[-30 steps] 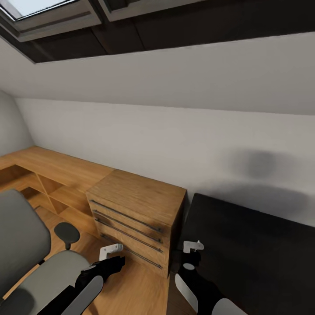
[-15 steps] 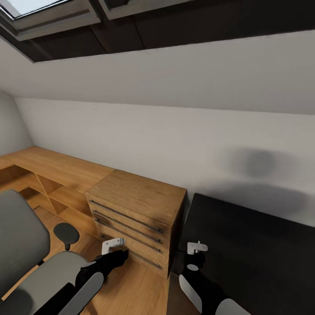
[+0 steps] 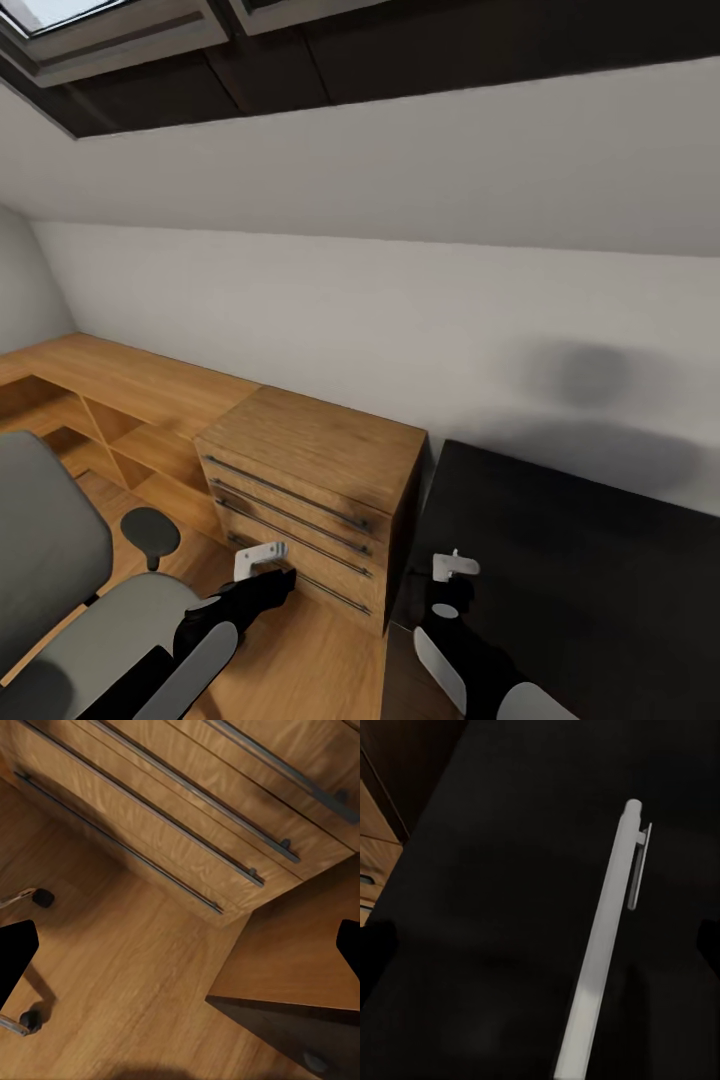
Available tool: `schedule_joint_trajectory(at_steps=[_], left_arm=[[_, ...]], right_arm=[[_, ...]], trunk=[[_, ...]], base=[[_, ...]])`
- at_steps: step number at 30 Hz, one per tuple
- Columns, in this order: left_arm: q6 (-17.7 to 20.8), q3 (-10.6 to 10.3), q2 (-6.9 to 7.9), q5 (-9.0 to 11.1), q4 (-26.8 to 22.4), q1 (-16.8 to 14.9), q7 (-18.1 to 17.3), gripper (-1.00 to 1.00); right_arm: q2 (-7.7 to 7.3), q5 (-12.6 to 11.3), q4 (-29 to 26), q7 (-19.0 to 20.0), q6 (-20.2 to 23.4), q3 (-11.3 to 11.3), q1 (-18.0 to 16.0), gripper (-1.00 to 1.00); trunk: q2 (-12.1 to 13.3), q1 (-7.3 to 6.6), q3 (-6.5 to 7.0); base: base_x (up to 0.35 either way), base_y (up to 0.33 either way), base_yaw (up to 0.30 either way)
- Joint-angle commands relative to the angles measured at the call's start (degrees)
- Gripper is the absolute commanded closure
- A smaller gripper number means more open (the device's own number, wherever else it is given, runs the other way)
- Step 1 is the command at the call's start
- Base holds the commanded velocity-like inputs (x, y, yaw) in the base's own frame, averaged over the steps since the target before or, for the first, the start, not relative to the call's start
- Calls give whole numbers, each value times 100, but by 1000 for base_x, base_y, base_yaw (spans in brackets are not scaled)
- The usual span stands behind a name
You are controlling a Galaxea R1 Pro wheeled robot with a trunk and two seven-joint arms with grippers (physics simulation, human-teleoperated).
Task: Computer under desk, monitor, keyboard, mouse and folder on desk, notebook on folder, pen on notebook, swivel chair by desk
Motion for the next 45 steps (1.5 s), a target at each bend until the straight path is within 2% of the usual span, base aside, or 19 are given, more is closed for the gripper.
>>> schedule_joint_trajectory(at_steps=[1,6,14,17,31,38,45], left_arm=[[5,-13,7,34,-9,-7,46,-100],[5,-12,10,34,-9,-7,49,-100],[5,-10,11,34,-9,-7,50,-100],[5,-12,12,34,-9,-7,112,-100],[5,-18,4,34,-16,-7,240,-100],[5,-14,1,34,-14,-7,250,-100],[5,-10,3,34,-10,-7,252,-100]], right_arm=[[-6,-51,-6,-46,3,35,-8,-100],[-8,-52,-8,-49,13,-82,-9,-100],[-10,-52,-9,-48,50,-433,-9,-100],[-4,-52,-9,-42,183,-539,-9,-100],[-2,-62,-9,-39,269,-592,-9,-100],[-4,-61,-9,-39,306,-592,-9,-100],[-7,-61,-9,-39,315,-592,-8,-100]], trunk=[[-6,1,-7],[-6,1,-7],[-6,1,-7],[-6,1,-7],[-6,1,-7],[-286,155,-133],[-286,155,-133]], base=[[0,0,0],[0,0,0],[0,0,0],[0,0,0],[0,0,0],[0,0,0],[0,0,0]])
